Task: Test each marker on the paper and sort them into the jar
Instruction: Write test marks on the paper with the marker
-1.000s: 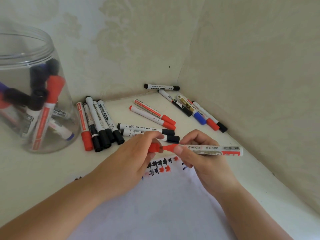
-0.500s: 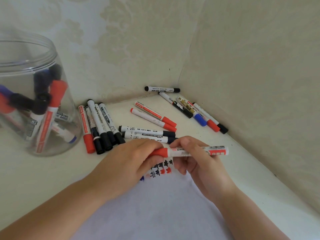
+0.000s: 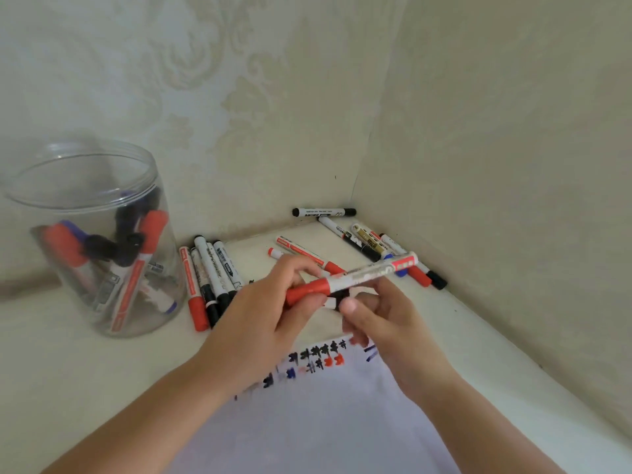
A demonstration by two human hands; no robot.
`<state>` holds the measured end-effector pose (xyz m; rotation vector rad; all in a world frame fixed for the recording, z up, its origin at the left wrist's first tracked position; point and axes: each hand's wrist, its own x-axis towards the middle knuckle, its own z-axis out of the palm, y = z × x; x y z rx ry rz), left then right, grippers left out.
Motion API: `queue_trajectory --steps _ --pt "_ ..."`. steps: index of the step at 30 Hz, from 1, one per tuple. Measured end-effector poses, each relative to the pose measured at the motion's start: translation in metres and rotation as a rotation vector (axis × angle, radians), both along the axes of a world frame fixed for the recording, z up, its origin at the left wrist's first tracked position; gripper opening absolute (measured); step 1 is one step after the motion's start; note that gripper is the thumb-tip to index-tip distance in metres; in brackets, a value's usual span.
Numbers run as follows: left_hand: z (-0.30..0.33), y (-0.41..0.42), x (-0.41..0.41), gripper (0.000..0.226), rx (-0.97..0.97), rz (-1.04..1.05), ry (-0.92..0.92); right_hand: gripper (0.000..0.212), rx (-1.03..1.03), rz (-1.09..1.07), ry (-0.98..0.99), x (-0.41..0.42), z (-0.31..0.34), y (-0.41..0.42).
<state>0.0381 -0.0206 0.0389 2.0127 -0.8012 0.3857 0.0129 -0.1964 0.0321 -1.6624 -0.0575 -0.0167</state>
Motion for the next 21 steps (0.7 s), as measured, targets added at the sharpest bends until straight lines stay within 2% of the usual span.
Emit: queue_trajectory --steps 2,5,7,11,13,15,17,21 --pt "0.012 0.012 0.003 0.009 -0.054 0.066 -0.056 0.034 -0.357 -0.072 -0.062 0.003 -0.001 -0.002" --pt "0.036 0.032 0.002 0.005 -0.142 0.151 -0.158 0.016 -0.979 -0.145 -0.304 0.012 0.001 -0.005" --pt "0.056 0.046 -0.002 0.002 -0.207 0.225 -0.245 0.015 -1.14 -0.171 -0.403 0.021 0.006 -0.006" --pt "0.097 0.087 -0.014 0.005 -0.334 0.421 -0.495 0.002 -1.112 -0.222 -0.408 0.034 0.012 0.002" --pt "0.115 0.109 -0.015 0.007 -0.376 0.538 -0.575 0.011 -1.049 -0.211 -0.42 0.039 0.01 0.008" --pt "0.126 0.125 -0.008 0.007 -0.34 0.628 -0.566 0.014 -1.036 -0.193 -0.399 0.045 0.008 0.017" --pt "0.126 0.132 0.004 0.013 -0.195 0.702 -0.48 0.013 -1.008 -0.169 -0.374 0.052 0.007 0.029" --pt "0.102 0.133 0.022 0.041 0.254 0.761 -0.345 0.009 -0.966 -0.066 -0.323 0.064 0.003 0.05"
